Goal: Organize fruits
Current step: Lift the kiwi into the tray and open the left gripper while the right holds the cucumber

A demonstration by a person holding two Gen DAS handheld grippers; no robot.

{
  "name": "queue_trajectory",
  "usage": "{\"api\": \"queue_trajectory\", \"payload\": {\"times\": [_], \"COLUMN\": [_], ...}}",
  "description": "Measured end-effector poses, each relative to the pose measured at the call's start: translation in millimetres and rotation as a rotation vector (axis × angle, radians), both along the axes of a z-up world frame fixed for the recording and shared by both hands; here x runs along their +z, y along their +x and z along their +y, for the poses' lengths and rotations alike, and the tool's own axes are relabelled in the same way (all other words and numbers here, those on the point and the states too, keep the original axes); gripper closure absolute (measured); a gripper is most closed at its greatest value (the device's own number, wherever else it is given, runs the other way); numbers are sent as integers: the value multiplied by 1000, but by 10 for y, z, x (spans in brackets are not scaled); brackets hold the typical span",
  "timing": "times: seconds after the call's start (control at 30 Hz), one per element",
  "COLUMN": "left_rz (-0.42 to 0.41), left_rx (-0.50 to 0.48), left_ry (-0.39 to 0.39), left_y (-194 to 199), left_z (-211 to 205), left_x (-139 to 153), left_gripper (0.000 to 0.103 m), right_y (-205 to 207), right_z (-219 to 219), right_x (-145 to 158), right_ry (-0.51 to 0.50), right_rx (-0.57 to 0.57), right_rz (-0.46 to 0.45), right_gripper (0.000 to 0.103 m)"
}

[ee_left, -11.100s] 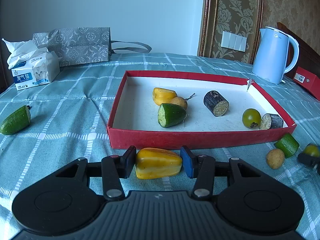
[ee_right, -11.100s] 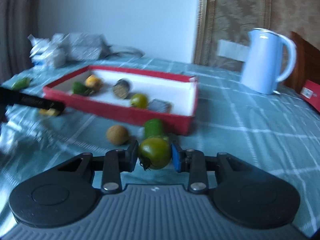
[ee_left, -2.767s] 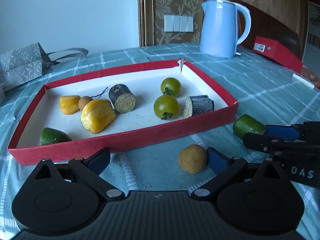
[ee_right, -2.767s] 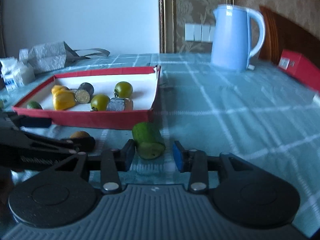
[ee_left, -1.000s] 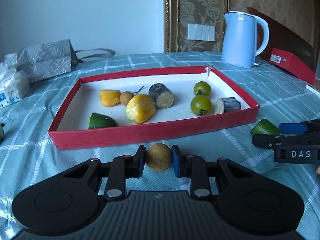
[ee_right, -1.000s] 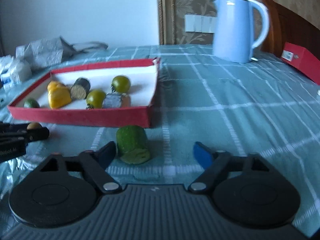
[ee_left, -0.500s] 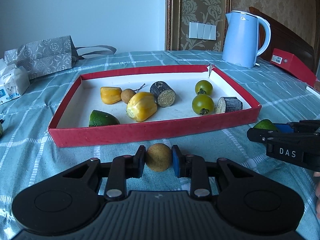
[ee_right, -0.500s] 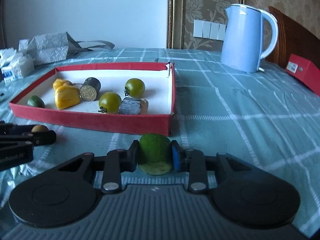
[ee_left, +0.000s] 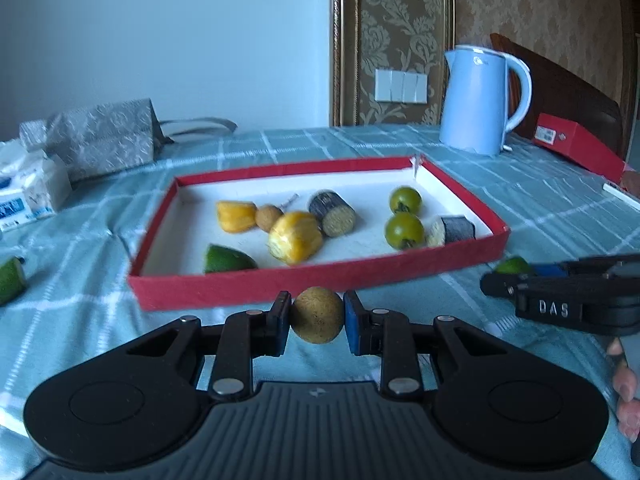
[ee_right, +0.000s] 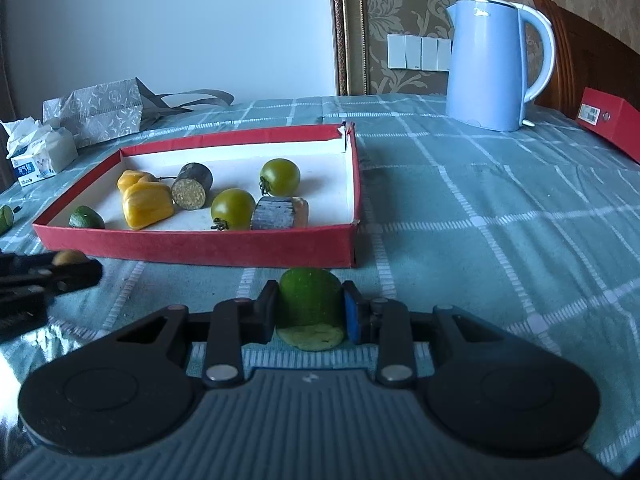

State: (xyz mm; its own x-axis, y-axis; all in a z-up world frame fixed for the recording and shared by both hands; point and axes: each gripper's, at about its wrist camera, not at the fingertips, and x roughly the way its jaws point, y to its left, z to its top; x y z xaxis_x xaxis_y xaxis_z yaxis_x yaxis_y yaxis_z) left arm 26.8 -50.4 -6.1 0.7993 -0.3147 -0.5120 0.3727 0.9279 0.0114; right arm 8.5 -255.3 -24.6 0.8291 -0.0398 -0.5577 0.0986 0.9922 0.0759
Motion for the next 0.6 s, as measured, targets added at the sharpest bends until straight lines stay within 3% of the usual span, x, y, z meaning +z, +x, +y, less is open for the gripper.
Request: {"api": "queue_trajectory", "payload": {"times": [0.2,0.3,0.6], "left_rz": [-54,-39,69], "left_rx": [49,74,175], "left_ry": [-28,-44,13], "left_y": [257,499,1169], "left_z": [100,128,111], "left_x": [288,338,73], "left_gripper": [76,76,76], "right_y": [5,6,10], "right_z": [43,48,83], "right_x": [-2,-2,1], "right_ry": [-20,-21,-42], "right_rx": [0,-1,-1], "right_rz": [5,6,11], "right_gripper": [71,71,71]}}
